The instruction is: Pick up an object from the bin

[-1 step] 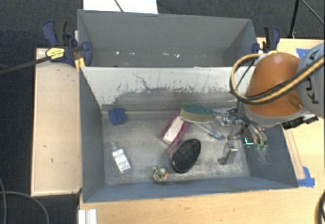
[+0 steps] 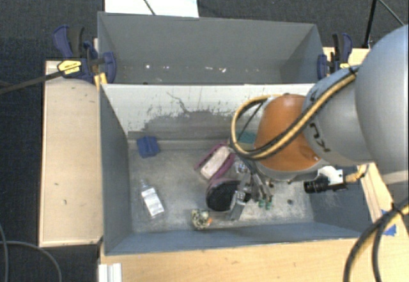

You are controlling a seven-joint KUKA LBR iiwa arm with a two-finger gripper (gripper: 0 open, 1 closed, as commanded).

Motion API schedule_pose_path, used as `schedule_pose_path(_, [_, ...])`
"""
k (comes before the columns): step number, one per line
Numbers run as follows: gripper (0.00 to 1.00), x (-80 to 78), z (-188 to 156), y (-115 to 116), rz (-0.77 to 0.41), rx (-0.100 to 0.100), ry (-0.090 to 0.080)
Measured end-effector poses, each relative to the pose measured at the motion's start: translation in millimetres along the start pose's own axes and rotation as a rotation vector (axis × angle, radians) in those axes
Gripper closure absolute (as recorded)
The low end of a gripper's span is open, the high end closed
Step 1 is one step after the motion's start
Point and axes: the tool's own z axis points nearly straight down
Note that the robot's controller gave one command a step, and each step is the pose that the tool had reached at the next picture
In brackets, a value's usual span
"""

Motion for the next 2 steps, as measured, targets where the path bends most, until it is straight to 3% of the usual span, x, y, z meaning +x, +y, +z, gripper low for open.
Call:
schedule_pose_path(1, [1.00, -2.0, -2, -2, -0.001, 0.002, -0.004])
schedule_pose_path(2, [1.00, -22.9, -138, -10, 0.027, -0.001, -0.013])
